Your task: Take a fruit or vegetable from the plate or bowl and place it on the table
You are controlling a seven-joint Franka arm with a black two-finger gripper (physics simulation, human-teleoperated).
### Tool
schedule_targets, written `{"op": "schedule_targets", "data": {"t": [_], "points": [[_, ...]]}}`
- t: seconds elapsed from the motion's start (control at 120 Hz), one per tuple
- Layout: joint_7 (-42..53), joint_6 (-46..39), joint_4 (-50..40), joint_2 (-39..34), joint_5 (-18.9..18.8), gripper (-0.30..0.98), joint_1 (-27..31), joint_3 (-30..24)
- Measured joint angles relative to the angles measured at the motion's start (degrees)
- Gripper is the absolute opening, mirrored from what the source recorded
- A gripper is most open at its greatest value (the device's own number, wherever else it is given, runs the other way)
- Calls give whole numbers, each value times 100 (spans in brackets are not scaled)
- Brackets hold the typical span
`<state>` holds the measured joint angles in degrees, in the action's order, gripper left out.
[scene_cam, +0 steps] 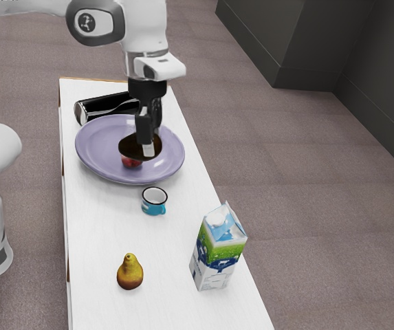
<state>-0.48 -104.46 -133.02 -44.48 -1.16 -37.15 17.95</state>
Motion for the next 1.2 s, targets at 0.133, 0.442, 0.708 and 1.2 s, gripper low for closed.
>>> {"op": "schedule_targets", "data": {"t": [0.133, 0.442, 0.708, 1.2], "points": [[-85, 115, -243, 7, 138, 33, -335, 197], [-209, -488, 523, 1147, -449, 33, -1196, 1353], [-278, -805, 1182, 1789, -844, 33, -2128, 2139], [-315, -1014, 855, 1879, -839, 63, -2241, 2381]]}}
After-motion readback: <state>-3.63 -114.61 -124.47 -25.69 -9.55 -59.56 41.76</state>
